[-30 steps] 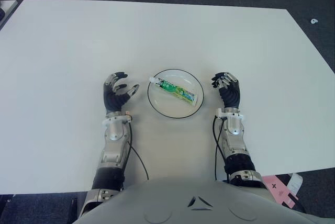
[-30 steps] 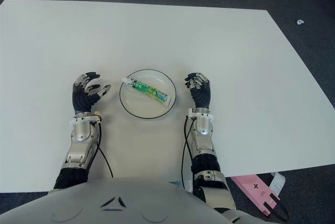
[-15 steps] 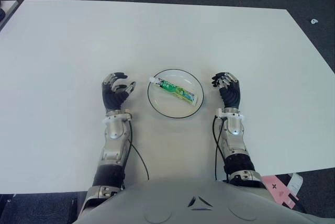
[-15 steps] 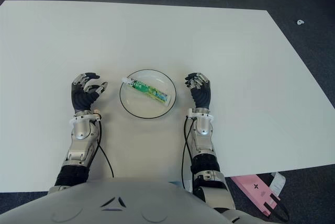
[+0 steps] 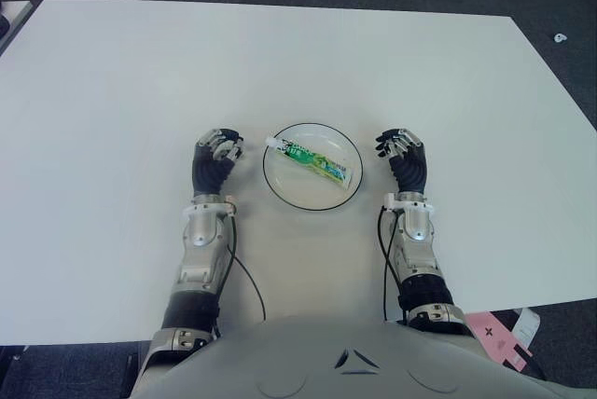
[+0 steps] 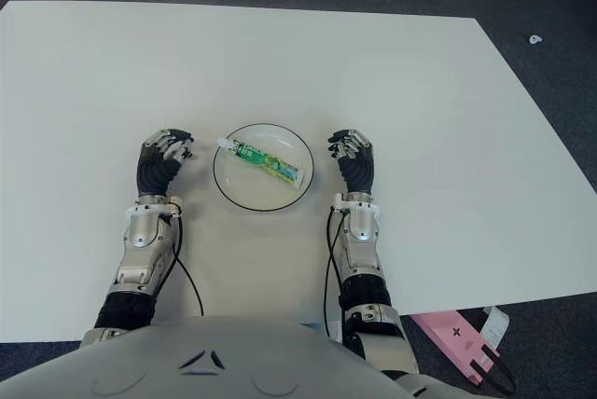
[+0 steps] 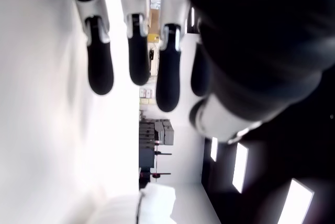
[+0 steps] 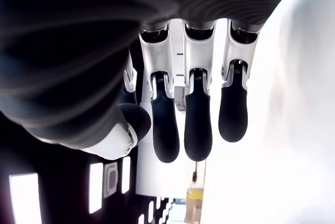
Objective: Put the toothpaste on the table into the plate.
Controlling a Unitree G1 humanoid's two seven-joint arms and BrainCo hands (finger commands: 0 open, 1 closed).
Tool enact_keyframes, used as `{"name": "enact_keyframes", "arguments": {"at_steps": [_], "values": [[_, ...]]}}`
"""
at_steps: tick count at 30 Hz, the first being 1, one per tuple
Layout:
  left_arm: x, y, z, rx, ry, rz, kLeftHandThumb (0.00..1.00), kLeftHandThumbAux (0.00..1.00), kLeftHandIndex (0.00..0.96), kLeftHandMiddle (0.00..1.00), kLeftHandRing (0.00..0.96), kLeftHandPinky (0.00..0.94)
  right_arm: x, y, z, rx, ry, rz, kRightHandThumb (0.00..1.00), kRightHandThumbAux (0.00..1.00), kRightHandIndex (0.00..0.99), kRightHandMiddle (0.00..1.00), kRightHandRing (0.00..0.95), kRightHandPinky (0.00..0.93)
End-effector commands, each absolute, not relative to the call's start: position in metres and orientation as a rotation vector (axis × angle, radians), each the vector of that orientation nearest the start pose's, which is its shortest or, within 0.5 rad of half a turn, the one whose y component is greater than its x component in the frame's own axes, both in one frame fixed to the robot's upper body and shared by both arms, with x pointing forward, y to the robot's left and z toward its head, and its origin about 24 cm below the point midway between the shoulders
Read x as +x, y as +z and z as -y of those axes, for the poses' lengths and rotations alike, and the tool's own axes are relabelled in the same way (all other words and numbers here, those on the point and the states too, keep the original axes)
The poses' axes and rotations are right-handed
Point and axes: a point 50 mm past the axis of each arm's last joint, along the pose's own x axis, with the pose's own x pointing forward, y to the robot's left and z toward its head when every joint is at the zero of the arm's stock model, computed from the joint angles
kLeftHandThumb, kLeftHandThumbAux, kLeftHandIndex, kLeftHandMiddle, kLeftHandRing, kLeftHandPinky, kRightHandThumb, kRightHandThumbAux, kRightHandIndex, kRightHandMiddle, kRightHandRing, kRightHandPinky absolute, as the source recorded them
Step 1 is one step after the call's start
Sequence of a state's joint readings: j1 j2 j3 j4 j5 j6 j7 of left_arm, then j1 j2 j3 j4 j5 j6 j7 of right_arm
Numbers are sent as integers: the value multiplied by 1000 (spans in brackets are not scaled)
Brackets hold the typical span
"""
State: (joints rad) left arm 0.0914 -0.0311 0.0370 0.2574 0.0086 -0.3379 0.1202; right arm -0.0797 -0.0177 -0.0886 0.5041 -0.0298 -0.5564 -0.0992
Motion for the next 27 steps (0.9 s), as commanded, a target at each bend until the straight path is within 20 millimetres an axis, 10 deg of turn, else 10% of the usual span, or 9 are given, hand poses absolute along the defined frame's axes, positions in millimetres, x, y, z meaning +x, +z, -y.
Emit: {"name": "enact_keyframes", "arguments": {"at_steps": [1, 27], "values": [[204, -39, -166, -16, 172, -186, 711, 723, 429, 481, 472, 487, 234, -24, 171, -30, -149, 13, 711, 726, 431, 514, 528, 529], [202, -44, -172, 16, 47, -232, 713, 720, 430, 500, 503, 503, 231, -28, 170, -41, -137, -31, 711, 726, 430, 506, 520, 518]]}}
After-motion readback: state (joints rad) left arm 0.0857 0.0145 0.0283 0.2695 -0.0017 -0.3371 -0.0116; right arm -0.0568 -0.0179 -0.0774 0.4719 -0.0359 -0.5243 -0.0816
